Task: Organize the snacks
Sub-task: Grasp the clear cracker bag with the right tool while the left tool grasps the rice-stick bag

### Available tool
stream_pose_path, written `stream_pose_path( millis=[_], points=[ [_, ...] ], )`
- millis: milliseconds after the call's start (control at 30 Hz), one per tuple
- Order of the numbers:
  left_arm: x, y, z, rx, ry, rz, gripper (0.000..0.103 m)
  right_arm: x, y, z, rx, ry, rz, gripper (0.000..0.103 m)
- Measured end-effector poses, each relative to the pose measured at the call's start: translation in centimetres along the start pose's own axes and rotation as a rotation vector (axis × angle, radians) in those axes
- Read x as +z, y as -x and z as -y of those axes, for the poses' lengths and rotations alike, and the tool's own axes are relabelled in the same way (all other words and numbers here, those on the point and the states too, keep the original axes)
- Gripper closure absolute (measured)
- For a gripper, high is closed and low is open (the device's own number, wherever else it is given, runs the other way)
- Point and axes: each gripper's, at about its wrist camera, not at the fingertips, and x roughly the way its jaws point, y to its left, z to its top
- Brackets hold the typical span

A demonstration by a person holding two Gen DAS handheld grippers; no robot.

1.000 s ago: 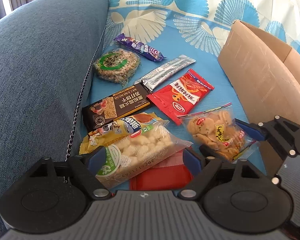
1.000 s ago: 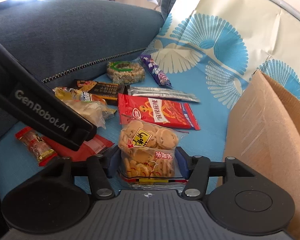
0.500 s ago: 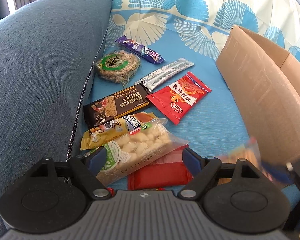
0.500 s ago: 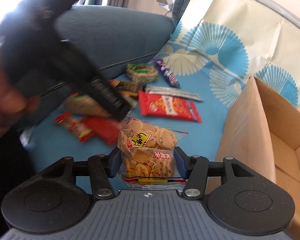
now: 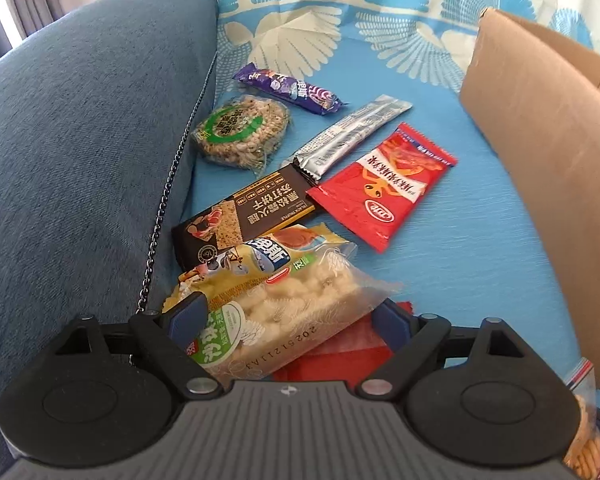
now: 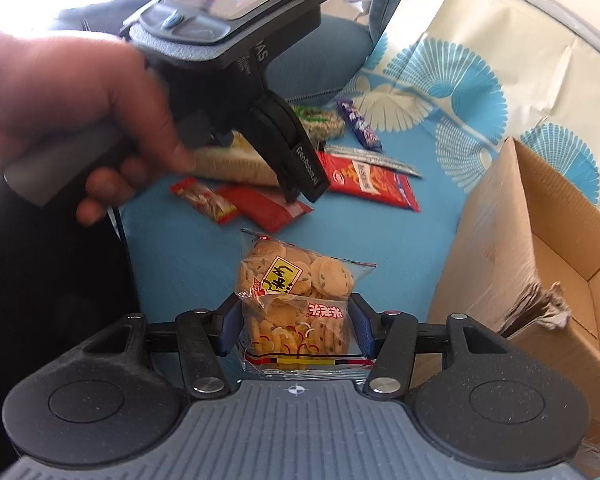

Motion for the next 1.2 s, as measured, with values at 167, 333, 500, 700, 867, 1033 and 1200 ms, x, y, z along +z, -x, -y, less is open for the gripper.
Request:
stream_pose_path(
  millis=[167, 333, 500, 700, 867, 1033, 1200],
  points=[
    [0.2, -0.5, -0.1, -0.004, 0.001, -0.005, 0.009, -0.2, -1.0, 0.7, 0.004, -0.044, -0.017, 0.046],
    [0.4, -0.9, 0.0, 0.005, 0.009, -0.011, 0.009, -0.3, -1.8, 0.9, 0.015, -0.062, -0.029, 0.045],
    [0.4, -1.2, -0.9, 0.001, 0.072, -0.008, 0.031, -0.1, -2.3, 1.1, 0.022, -0.072, -0.035, 0.044],
    [0.1, 0.2, -3.6, -0.077, 0.23, 0.071, 0.059, -0.1, -2.5, 1.4, 0.035, -0.092, -0.031, 0.044],
    [-0.2, 1.9, -3.9, -0.165, 0.254, 0.154, 0.071, -0.1, -2.5, 1.6, 0.042, -0.105, -0.029, 0.044],
    [-0.6, 3.7, -4.1, -0.232, 0.264, 0.239, 0.072, -0.1, -2.5, 1.7, 0.042, -0.122, -0.029, 0.044],
    [-0.6, 4.2, -3.9, -0.35, 0.273, 0.2, 0.072, 0.0, -2.5, 1.9, 0.04, -0.14, -0.027, 0.044]
  ],
)
